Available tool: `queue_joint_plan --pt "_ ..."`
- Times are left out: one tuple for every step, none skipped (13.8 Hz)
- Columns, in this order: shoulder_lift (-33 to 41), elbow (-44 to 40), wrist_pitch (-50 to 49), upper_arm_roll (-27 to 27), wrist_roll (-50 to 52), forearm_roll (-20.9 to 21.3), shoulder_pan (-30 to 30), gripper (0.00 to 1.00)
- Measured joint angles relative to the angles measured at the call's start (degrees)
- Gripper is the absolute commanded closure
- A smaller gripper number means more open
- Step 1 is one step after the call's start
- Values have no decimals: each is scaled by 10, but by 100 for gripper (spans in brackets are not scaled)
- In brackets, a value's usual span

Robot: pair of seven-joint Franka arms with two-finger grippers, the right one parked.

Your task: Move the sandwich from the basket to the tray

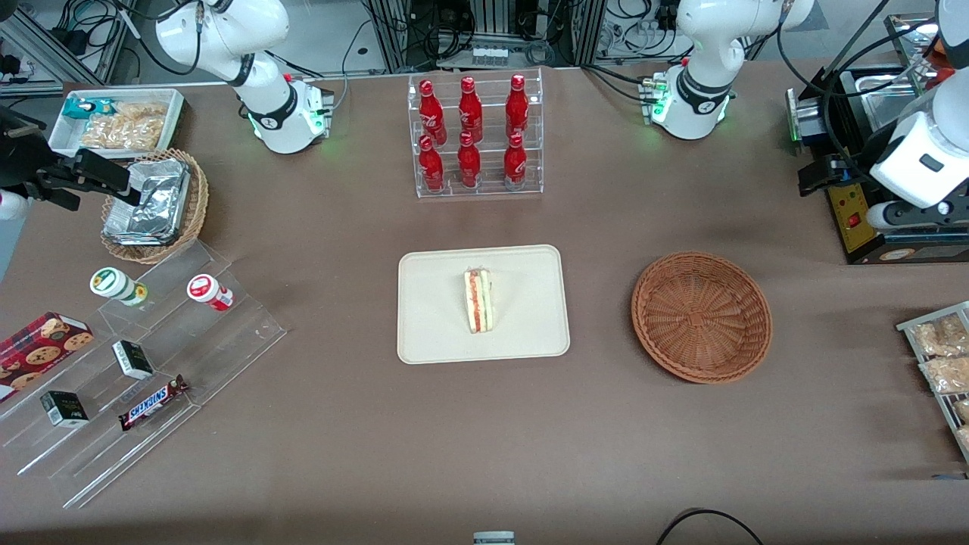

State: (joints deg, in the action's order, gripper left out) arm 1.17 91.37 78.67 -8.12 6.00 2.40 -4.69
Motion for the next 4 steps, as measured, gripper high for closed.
queue_joint_plan --pt "0 0 6 -1 0 2 0 0" --pt "0 0 9 -1 0 3 0 0" --pt "0 0 12 -1 0 3 0 0" --pt "0 0 18 -2 0 3 0 0"
